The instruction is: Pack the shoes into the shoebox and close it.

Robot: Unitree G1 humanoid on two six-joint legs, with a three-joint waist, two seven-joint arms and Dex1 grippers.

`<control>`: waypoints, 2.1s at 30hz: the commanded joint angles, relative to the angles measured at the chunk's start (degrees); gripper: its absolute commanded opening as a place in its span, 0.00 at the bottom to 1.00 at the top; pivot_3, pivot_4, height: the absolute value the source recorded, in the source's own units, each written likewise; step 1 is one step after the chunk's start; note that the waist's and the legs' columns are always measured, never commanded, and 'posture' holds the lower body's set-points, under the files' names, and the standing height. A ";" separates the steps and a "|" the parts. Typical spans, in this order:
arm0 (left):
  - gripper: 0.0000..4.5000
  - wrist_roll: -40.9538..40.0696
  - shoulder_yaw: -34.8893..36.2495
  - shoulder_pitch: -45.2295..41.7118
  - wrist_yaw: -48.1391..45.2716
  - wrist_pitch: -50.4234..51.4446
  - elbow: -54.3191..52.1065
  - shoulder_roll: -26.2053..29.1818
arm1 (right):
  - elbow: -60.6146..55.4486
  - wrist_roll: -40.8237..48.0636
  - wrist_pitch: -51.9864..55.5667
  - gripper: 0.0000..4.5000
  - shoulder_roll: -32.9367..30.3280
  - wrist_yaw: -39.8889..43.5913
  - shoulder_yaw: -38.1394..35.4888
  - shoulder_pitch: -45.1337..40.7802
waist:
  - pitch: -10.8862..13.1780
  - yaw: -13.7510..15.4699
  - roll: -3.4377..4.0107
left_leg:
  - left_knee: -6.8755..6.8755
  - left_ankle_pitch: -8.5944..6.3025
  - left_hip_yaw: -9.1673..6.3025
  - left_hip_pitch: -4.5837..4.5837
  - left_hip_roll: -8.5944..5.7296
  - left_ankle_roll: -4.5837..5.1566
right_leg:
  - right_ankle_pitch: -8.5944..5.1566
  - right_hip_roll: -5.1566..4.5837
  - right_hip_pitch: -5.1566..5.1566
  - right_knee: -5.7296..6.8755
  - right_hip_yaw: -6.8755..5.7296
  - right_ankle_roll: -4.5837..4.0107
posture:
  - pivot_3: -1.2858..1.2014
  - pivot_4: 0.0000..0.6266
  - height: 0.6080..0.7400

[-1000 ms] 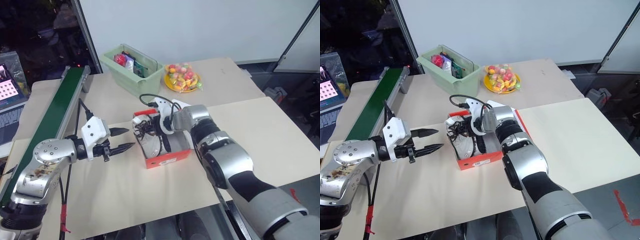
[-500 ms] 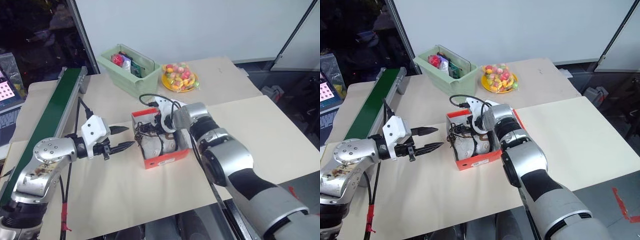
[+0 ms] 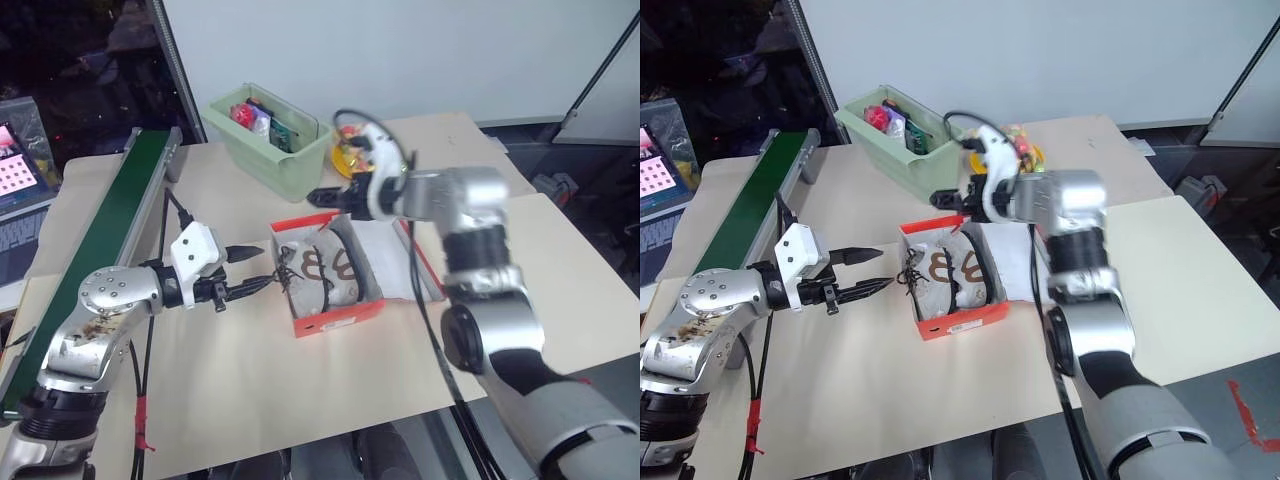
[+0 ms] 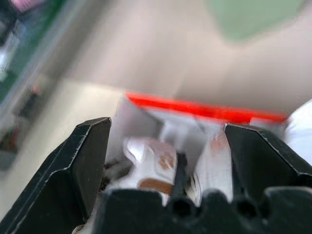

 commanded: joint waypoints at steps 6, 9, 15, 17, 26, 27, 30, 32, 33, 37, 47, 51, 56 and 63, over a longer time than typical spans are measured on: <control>0.57 -3.16 1.05 0.35 1.18 2.28 -2.92 -1.43 | -46.14 18.62 14.35 0.53 -6.36 4.22 -13.03 26.20 | 0.00 0.55 0.00 | 0.06 -0.01 -0.01 0.06 -0.02 0.01 | 0.00 -0.02 0.07 0.02 0.00 0.00 | 0.52 0.24 1.00; 0.57 -3.34 0.83 0.88 1.21 2.56 -3.50 -1.38 | -54.70 22.31 13.28 0.28 -12.00 7.93 -14.38 40.48 | -0.01 1.51 -0.01 | 0.03 -0.04 0.08 0.20 0.00 0.07 | -0.02 0.00 0.20 -0.13 -0.01 0.03 | 0.52 0.24 1.00; 0.57 -2.94 -0.17 1.04 -0.08 1.99 -3.80 -0.91 | -53.47 9.51 1.80 0.00 -20.55 0.31 0.15 60.75 | 0.02 1.22 -0.04 | 0.10 -0.06 0.95 0.58 0.02 0.11 | -0.03 -0.04 0.52 -0.19 0.24 0.05 | 0.52 0.24 1.00; 0.57 -2.83 -0.51 0.57 -0.60 1.76 -3.35 -0.87 | -48.09 2.95 -3.23 0.00 -20.21 -4.65 6.32 62.54 | 0.03 1.19 -0.06 | 0.03 -0.10 1.01 1.19 0.11 0.15 | -0.33 0.02 1.24 -0.34 0.23 0.52 | 0.52 0.24 1.00; 0.57 -1.98 -1.20 -1.35 -1.46 1.13 -1.85 -0.64 | -24.60 -6.22 -26.73 0.00 -3.79 -20.83 1.65 57.15 | -0.14 1.23 -0.51 | 0.08 -0.12 1.01 1.83 0.78 0.13 | -0.02 0.64 2.16 -1.13 0.31 0.45 | 0.52 0.24 1.00; 0.57 -2.01 -1.21 -1.54 -1.53 1.16 -1.72 -0.58 | -22.66 -6.07 -28.92 0.00 -2.52 -22.11 -0.50 56.51 | -0.12 1.43 -0.45 | 0.07 -0.12 1.04 1.82 0.80 0.13 | -0.01 0.63 2.14 -1.11 0.33 0.44 | 0.52 0.24 1.00; 0.57 -1.80 -1.24 -1.97 -1.82 0.94 -1.19 -0.32 | -19.50 -0.56 -35.34 0.00 2.98 -24.33 -8.39 54.00 | -0.09 2.07 -0.40 | 0.04 -0.12 1.02 1.81 0.79 0.13 | 0.09 0.69 2.06 -1.10 0.29 0.26 | 0.52 0.24 1.00; 0.57 -1.80 -1.19 -2.32 -1.95 0.91 -1.00 -0.16 | -18.28 1.76 -37.95 0.00 5.73 -25.36 -11.94 52.91 | -0.03 2.07 -0.30 | -0.02 -0.12 1.02 1.77 0.79 0.13 | 0.24 0.70 2.00 -1.10 0.28 0.00 | 0.52 0.24 1.00; 0.57 -1.80 -1.14 -2.62 -2.04 0.95 -0.94 -0.10 | -17.30 2.23 -39.53 0.00 6.95 -25.89 -13.14 52.61 | -0.02 1.98 -0.29 | -0.06 -0.16 1.02 1.77 0.79 0.13 | 0.25 0.73 1.98 -1.10 0.29 -0.03 | 0.52 0.24 1.00; 0.57 -1.68 -1.00 -3.45 -2.31 1.02 -0.59 -0.06 | -15.19 4.95 -44.06 0.00 10.83 -27.48 -16.63 51.49 | -0.03 1.54 -0.17 | -0.09 -0.32 1.03 1.79 0.85 0.19 | 0.26 0.82 1.94 -1.09 0.29 -0.07 | 0.52 0.24 1.00; 0.57 -1.22 -1.05 -4.22 -2.94 0.57 0.12 0.55 | -22.58 38.03 -41.72 0.00 21.30 -22.82 -24.64 48.29 | 0.28 1.34 0.37 | -0.13 -0.42 0.97 1.79 0.93 0.23 | 0.23 0.84 1.88 -1.10 0.32 -0.10 | 0.52 0.24 1.00; 0.57 -1.01 -1.13 -4.22 -3.13 0.50 0.18 0.51 | -27.70 44.70 -38.15 0.00 19.97 -19.60 -20.65 50.32 | 0.31 1.29 0.44 | -0.15 -0.46 0.99 1.79 0.95 0.30 | 0.21 0.92 1.88 -1.10 0.28 -0.09 | 0.52 0.24 1.00; 0.57 -1.03 -0.14 -3.77 -2.91 0.82 -0.35 0.95 | -36.03 50.59 -32.53 0.00 14.66 -10.76 -12.81 54.73 | 0.34 1.40 0.48 | -0.18 -0.49 0.99 1.77 0.96 0.35 | 0.16 0.93 1.85 -1.11 0.25 -0.07 | 0.52 0.24 1.00; 0.57 -3.36 4.82 -4.80 -7.56 3.33 2.62 8.60 | -38.64 47.75 -26.47 0.00 1.68 -7.60 -3.99 52.82 | 0.34 1.00 0.48 | -0.15 -0.49 1.05 1.80 0.96 0.34 | -0.10 0.93 1.84 -1.08 0.28 0.32 | 0.52 0.24 1.00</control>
